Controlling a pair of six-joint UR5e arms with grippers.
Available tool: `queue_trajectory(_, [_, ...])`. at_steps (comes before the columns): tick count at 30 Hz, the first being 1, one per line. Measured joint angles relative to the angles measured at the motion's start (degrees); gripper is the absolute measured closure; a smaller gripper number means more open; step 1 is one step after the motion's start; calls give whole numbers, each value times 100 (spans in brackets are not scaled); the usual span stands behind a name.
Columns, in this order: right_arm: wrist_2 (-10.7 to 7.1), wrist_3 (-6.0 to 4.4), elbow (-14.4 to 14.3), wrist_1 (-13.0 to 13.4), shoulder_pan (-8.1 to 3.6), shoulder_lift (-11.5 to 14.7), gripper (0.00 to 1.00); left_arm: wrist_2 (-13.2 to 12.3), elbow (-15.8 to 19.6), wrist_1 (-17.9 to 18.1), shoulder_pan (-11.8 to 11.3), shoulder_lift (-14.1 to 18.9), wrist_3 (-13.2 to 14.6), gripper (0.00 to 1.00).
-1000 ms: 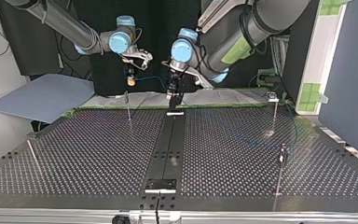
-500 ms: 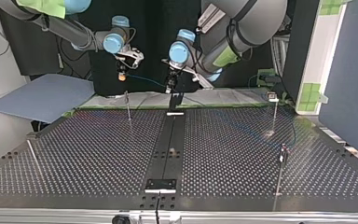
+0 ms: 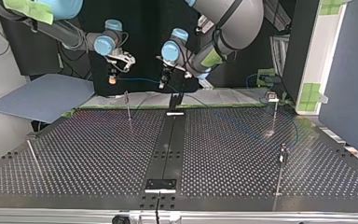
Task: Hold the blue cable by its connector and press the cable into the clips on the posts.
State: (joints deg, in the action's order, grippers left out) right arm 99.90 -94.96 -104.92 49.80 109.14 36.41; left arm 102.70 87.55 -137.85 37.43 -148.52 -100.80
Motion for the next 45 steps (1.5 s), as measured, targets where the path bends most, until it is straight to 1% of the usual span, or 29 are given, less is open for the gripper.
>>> queue_trajectory(5, [-206,96,3,90,-131,0,100,16,-193,-147,61,-247,-76,95])
queue_trajectory(8, [-312,191,4,131,-229,0,100,22,-364,-263,87,-424,-103,95])
queue_trajectory(11, [-450,291,3,189,-365,0,100,23,-519,-311,112,-580,-144,95])
queue_trajectory(14, [-618,397,2,238,-533,-1,100,22,-680,-365,133,-741,-214,95])
queue_trajectory(15, [-688,448,2,249,-603,0,100,21,-745,-393,140,-803,-233,95])
queue_trajectory(18, [-867,553,10,302,-782,0,100,22,-901,-455,159,-891,-251,95])
queue_trajectory(21, [-1043,589,40,344,-957,0,100,27,-1042,-577,186,-918,-252,95])
queue_trajectory(24, [-1209,590,105,347,-1083,0,100,32,-1126,-690,216,-921,-236,95])
queue_trajectory(25, [-1260,590,129,339,-1108,0,100,33,-1147,-720,225,-922,-228,95])
queue_trajectory(29, [-1483,584,220,300,-1185,0,100,34,-1240,-809,274,-921,-180,95])
queue_trajectory(35, [-1796,537,359,220,-1292,0,100,36,-1378,-825,368,-919,-107,95])
queue_trajectory(36, [-1858,521,375,210,-1316,0,100,36,-1408,-826,388,-919,-103,95])
queue_trajectory(37, [-1905,508,383,206,-1334,0,100,39,-1433,-828,405,-919,-101,97])
queue_trajectory(40, [-2053,448,404,206,-1399,0,100,88,-1527,-837,452,-919,-98,97])
queue_trajectory(45, [-2251,329,446,214,-1512,0,100,272,-1677,-880,520,-918,-107,97])
